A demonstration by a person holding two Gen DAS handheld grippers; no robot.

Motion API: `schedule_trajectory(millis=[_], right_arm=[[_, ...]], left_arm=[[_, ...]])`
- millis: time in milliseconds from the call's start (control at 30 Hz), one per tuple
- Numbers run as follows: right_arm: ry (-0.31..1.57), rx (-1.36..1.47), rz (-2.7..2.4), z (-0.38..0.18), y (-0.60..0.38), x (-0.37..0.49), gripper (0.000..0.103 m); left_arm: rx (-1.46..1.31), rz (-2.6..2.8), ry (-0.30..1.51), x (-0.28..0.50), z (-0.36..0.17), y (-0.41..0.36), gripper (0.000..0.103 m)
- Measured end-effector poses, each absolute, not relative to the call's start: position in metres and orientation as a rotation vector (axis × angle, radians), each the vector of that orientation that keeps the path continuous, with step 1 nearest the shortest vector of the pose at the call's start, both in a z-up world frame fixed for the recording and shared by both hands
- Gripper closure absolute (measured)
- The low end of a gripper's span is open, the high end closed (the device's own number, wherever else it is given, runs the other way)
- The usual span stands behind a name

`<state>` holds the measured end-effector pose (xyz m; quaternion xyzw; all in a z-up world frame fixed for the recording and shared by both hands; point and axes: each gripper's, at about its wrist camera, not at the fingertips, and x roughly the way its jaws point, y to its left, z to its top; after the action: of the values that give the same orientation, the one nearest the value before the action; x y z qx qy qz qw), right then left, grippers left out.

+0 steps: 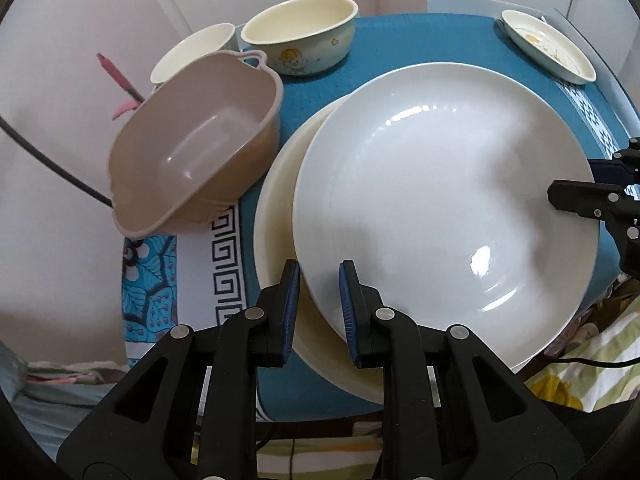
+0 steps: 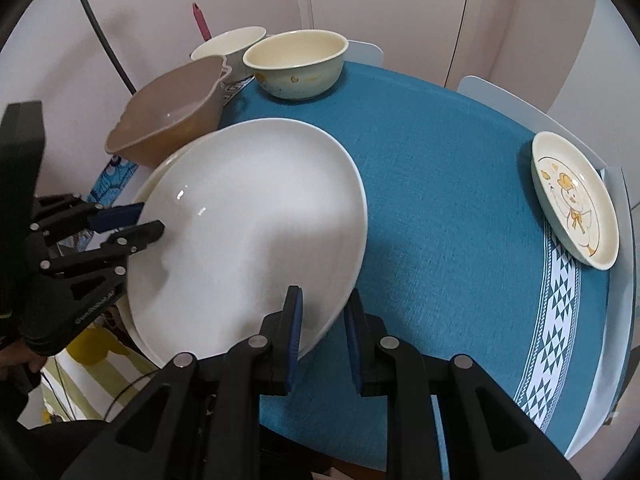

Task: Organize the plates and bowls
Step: 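Lower the white plate onto the yellow plate and open both grippers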

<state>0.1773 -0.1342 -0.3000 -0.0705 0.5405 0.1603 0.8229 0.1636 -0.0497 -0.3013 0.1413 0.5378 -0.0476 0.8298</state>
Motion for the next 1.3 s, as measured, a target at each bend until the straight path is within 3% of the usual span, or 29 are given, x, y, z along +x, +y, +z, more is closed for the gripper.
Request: schedule_trajectory(millis=[1300], right_arm=[[1.141, -0.304, 0.264, -0.303, -0.12, 0.176, 0.084]], left_arm=[[0.388, -0.073, 1.094, 0.146, -0.295, -0.047, 0.085]])
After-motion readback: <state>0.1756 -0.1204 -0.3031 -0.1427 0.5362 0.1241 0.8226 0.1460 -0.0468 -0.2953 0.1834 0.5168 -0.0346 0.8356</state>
